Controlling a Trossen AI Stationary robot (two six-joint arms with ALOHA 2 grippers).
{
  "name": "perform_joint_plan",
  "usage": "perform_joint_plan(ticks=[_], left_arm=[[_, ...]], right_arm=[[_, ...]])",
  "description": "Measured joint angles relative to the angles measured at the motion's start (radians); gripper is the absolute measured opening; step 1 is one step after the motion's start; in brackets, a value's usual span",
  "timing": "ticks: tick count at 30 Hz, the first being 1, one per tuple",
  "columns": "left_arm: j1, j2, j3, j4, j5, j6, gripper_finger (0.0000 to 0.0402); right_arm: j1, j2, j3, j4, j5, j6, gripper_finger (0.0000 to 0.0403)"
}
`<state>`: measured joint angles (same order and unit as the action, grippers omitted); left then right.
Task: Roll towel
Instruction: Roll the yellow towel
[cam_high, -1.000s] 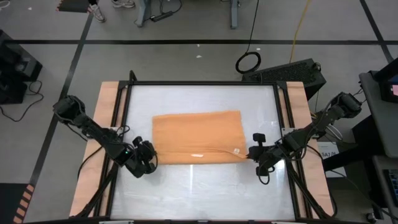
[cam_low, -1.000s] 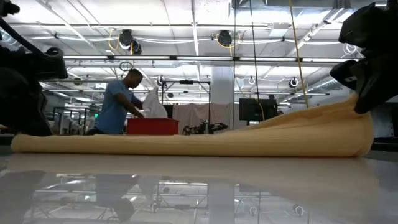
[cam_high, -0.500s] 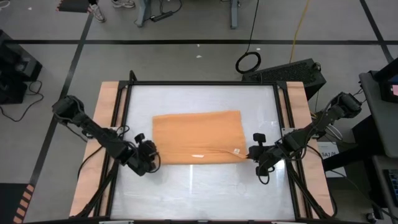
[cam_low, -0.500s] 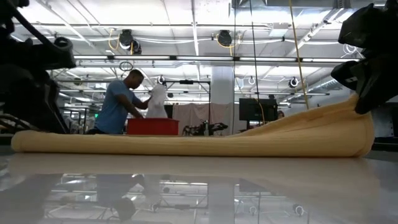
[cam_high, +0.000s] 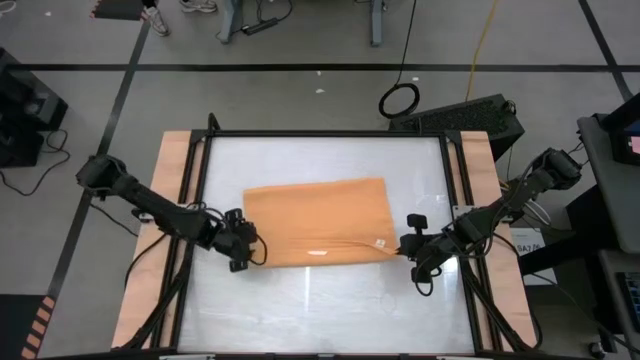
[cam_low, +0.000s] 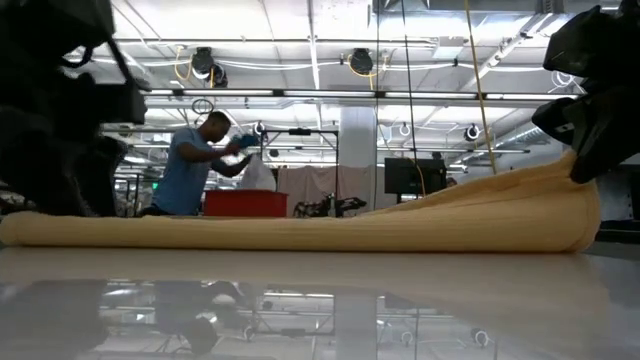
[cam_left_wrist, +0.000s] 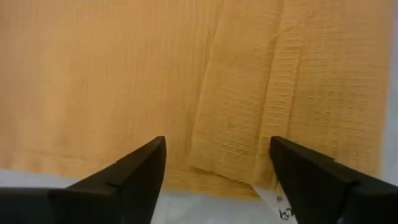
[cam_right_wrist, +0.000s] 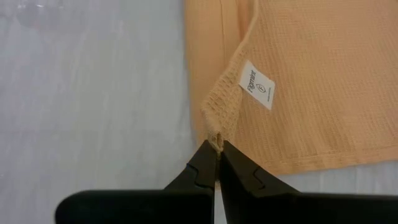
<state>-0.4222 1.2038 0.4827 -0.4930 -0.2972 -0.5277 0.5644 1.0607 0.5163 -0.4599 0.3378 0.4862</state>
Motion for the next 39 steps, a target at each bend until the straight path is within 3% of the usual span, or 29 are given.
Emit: perform_joint_plan(ticks=[5,8,11,19,39], left_arm=[[0.065,-0.115,0.03,-0.05,0.054,0.088,0.0253],[0.094,-0.17,0.031,-0.036,0.128,0.085,0.0245],[0.106,-0.174,0.022,-0.035,0.128,0.04,0.025],[0.067,-0.118,0.002,0.039,0.137,0.045,0.0293],[0.036,0.065,0.004,0.049,0.119,0.097,0.026]], right_arm=[[0.0,0.0,0.0,-0.001,-0.001,0.0,0.0],[0.0,0.0,0.0,-0.001,-0.001,0.0,0.0],[0.0,0.0,0.0,-0.001,-0.004,0.0,0.0],[0.0,0.0,0.0,0.003,-0.003,-0.001,0.0],[0.0,0.0,0.0,0.019,0.0,-0.016,0.0]])
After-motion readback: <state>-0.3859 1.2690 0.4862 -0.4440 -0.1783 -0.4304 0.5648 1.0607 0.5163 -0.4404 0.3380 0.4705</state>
